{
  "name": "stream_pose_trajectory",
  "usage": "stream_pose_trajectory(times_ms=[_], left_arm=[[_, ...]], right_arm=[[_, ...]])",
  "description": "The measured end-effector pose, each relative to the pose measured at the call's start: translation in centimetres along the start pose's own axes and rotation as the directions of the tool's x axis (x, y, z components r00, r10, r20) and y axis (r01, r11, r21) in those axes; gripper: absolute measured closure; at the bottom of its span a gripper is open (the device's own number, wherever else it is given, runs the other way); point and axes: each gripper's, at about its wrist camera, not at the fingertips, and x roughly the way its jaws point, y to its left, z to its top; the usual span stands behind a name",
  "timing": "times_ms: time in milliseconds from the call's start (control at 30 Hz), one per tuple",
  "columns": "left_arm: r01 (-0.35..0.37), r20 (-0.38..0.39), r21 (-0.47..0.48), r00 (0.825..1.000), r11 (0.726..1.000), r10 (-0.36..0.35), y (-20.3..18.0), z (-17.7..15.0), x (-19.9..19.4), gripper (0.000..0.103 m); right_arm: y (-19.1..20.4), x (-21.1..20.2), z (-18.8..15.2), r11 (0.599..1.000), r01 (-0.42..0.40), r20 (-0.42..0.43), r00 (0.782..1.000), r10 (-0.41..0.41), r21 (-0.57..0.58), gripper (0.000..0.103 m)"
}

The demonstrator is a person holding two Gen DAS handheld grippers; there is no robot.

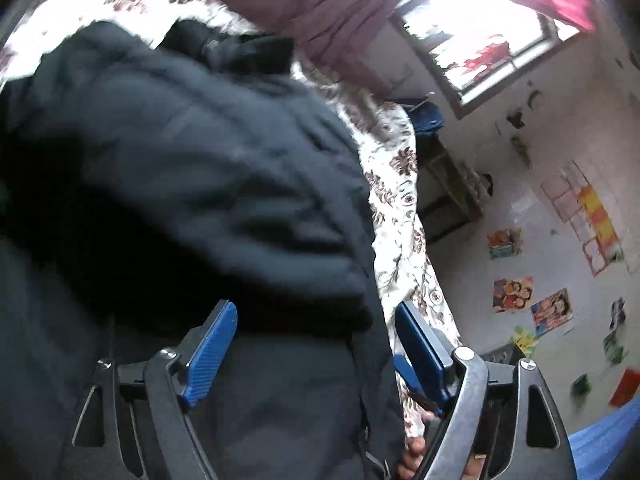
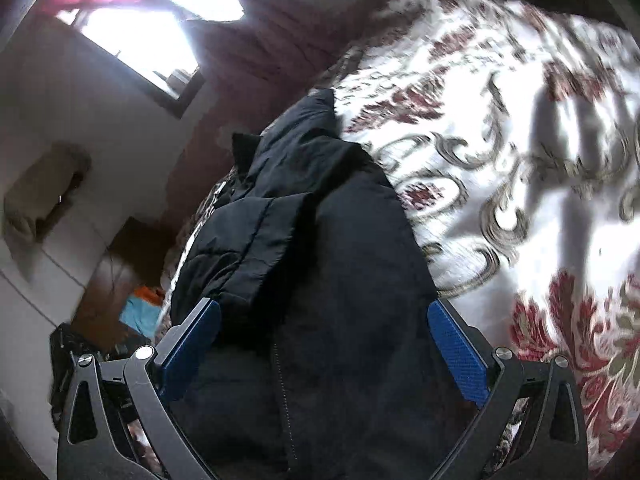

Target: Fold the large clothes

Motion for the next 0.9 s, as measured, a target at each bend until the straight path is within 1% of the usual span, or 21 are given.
stream_pose_trajectory(times_ms=[67, 167, 233, 267, 300, 367, 400, 433, 467, 533, 567, 600, 667, 733, 833, 867, 900], left_arm=[[-0.034, 0.009, 0.009, 0.999, 0.999, 0.034, 0.5, -0.9, -0.7, 0.022], [-0.106, 0.026, 0.059, 0.994, 0.993, 0.105, 1.5, -2.0, -2.7, 0.019], [-0.164, 0.052, 0.080, 0.986, 0.983, 0.161, 2.5, -1.6, -4.2, 0.018], [-0.196, 0.068, 0.081, 0.979, 0.977, 0.191, 3.0, -1.6, -5.0, 0.018], [-0.236, 0.087, 0.075, 0.969, 0.969, 0.229, 3.9, -1.4, -5.9, 0.018], [-0.309, 0.125, 0.046, 0.945, 0.950, 0.302, 5.7, -0.8, -7.9, 0.017], [-0.349, 0.138, 0.031, 0.929, 0.936, 0.342, 6.5, -0.3, -8.7, 0.017], [-0.391, 0.145, 0.019, 0.912, 0.920, 0.385, 7.5, 0.2, -9.5, 0.017], [-0.424, 0.140, 0.014, 0.897, 0.905, 0.418, 8.5, 0.9, -9.9, 0.017], [-0.472, 0.107, 0.018, 0.877, 0.881, 0.468, 10.0, 2.9, -10.0, 0.017], [-0.491, 0.101, 0.020, 0.867, 0.871, 0.487, 10.5, 3.8, -10.3, 0.017], [-0.513, 0.111, 0.021, 0.854, 0.858, 0.508, 11.1, 4.8, -10.8, 0.017], [-0.544, 0.141, 0.023, 0.833, 0.839, 0.536, 11.5, 6.2, -11.4, 0.017], [-0.566, 0.172, 0.027, 0.815, 0.824, 0.554, 11.7, 7.5, -12.0, 0.017], [-0.577, 0.198, 0.014, 0.802, 0.817, 0.563, 12.0, 8.8, -12.3, 0.017], [-0.579, 0.204, 0.007, 0.799, 0.815, 0.566, 12.0, 9.0, -12.1, 0.017], [-0.580, 0.211, -0.003, 0.796, 0.815, 0.567, 12.2, 9.4, -11.9, 0.017]], right_arm=[[1.1, 0.3, 0.1, 0.999, -0.006, 0.018, 1.000, 0.007, -0.044, 0.001], [2.8, 0.8, 0.6, 0.994, -0.035, 0.066, 0.997, 0.042, -0.103, 0.002], [4.1, 2.1, 1.0, 0.987, -0.039, 0.071, 0.996, 0.051, -0.154, 0.006], [4.6, 2.3, 1.1, 0.985, -0.042, 0.060, 0.997, 0.053, -0.166, 0.013], [5.1, 3.4, 1.2, 0.983, -0.046, 0.037, 0.998, 0.053, -0.175, 0.021], [5.6, 4.9, 1.2, 0.985, -0.032, -0.017, 0.999, 0.030, -0.169, 0.025], [5.7, 6.1, 1.1, 0.987, -0.022, -0.047, 0.999, 0.015, -0.159, 0.026], [5.9, 6.8, 1.0, 0.987, -0.022, -0.053, 0.998, 0.014, -0.158, 0.026], [6.2, 7.0, 0.8, 0.986, -0.023, -0.051, 0.999, 0.015, -0.164, 0.031], [7.0, 7.5, 0.8, 0.981, -0.001, -0.036, 0.999, -0.006, -0.192, 0.047], [7.4, 7.5, 0.9, 0.979, -0.001, -0.029, 1.000, -0.005, -0.205, 0.062], [7.6, 7.4, 0.9, 0.978, 0.003, -0.026, 1.000, -0.009, -0.210, 0.063], [8.0, 6.9, 0.9, 0.974, 0.021, 0.007, 1.000, -0.020, -0.226, 0.066], [8.8, 5.4, 0.9, 0.959, 0.057, 0.077, 0.996, -0.037, -0.278, 0.068], [10.1, 3.1, 1.3, 0.929, 0.148, 0.184, 0.979, -0.088, -0.341, 0.069], [10.1, 3.0, 1.4, 0.922, 0.175, 0.198, 0.974, -0.111, -0.345, 0.068], [9.9, 3.3, 1.6, 0.913, 0.209, 0.190, 0.970, -0.149, -0.351, 0.067]])
